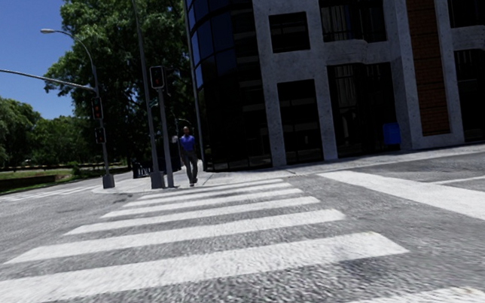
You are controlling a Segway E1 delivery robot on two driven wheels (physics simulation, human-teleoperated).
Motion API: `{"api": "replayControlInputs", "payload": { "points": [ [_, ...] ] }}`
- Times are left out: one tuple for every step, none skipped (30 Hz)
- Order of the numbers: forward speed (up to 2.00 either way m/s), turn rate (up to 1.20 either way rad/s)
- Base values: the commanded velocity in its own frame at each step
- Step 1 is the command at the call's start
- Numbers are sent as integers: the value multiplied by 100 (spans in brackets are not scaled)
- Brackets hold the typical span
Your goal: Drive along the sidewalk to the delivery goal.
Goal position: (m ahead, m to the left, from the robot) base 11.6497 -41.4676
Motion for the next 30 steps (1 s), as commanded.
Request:
{"api": "replayControlInputs", "payload": {
  "points": [
    [200,0],
    [200,0],
    [200,0],
    [200,0],
    [200,0],
    [200,0],
    [200,0],
    [200,0],
    [200,0],
    [200,0],
    [200,0],
    [200,0],
    [200,0],
    [200,0],
    [200,0],
    [200,0],
    [200,0],
    [200,0],
    [200,0],
    [200,0],
    [200,0],
    [200,0],
    [200,0],
    [200,0],
    [200,0],
    [200,0],
    [200,0],
    [200,0],
    [200,0],
    [200,0]
  ]
}}
